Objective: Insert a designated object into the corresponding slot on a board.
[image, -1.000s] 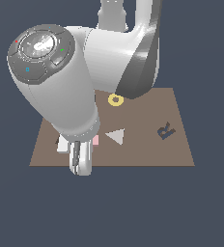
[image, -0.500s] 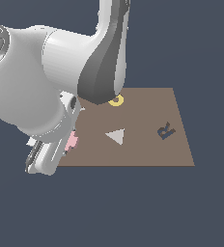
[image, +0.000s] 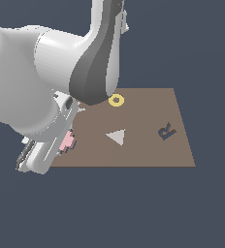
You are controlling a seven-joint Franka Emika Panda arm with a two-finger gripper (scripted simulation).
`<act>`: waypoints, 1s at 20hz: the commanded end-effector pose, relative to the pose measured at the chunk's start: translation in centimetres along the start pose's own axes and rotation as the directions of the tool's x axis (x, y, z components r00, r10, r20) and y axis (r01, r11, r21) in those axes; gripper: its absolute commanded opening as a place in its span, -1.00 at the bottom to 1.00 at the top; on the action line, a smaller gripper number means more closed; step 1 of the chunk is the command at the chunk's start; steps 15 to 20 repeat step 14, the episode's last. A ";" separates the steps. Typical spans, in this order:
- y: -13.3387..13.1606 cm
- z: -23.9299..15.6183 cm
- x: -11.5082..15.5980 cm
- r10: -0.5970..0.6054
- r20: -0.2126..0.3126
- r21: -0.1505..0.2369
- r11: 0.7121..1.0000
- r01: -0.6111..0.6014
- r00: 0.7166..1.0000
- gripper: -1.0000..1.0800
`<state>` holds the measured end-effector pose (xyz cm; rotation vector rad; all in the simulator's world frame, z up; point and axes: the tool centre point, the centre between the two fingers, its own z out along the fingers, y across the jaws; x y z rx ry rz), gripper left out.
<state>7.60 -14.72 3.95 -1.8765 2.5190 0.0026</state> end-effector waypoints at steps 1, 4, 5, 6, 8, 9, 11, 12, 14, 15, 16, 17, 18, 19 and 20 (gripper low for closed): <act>0.0 0.4 0.0 0.001 0.000 0.000 1.000 -0.001 1.000 -1.00; 0.1 0.9 0.0 0.001 0.000 0.001 1.000 -0.001 1.000 -1.00; 0.1 0.9 0.0 0.001 0.000 0.001 1.000 -0.001 1.000 0.92; 0.1 0.9 0.0 0.001 0.000 0.001 1.000 -0.001 1.000 0.92; 0.1 0.9 0.0 0.001 0.000 0.001 1.000 -0.001 1.000 0.92; 0.1 0.9 0.0 0.001 0.000 0.001 1.000 -0.001 1.000 0.92; 0.1 0.9 0.0 0.001 0.000 0.001 1.000 -0.001 1.000 0.92; 0.1 0.9 0.0 0.001 0.000 0.001 1.000 -0.001 1.000 0.92; 0.1 0.9 0.0 0.001 0.000 0.001 1.000 -0.001 1.000 0.92; 0.1 0.9 0.0 0.001 0.000 0.001 1.000 -0.001 1.000 0.92; 0.1 0.9 0.0 0.001 0.000 0.001 1.000 -0.001 1.000 0.92; 0.1 0.9 0.0 0.001 0.000 0.001 1.000 -0.001 1.000 0.92; 0.1 0.9 0.0 0.001 0.000 0.001 1.000 -0.001 1.000 0.92; 0.1 0.9 0.0 0.001 0.000 0.001 1.000 -0.001 1.000 0.92; 0.1 0.9 0.0 0.001 0.000 0.001 1.000 -0.001 1.000 0.92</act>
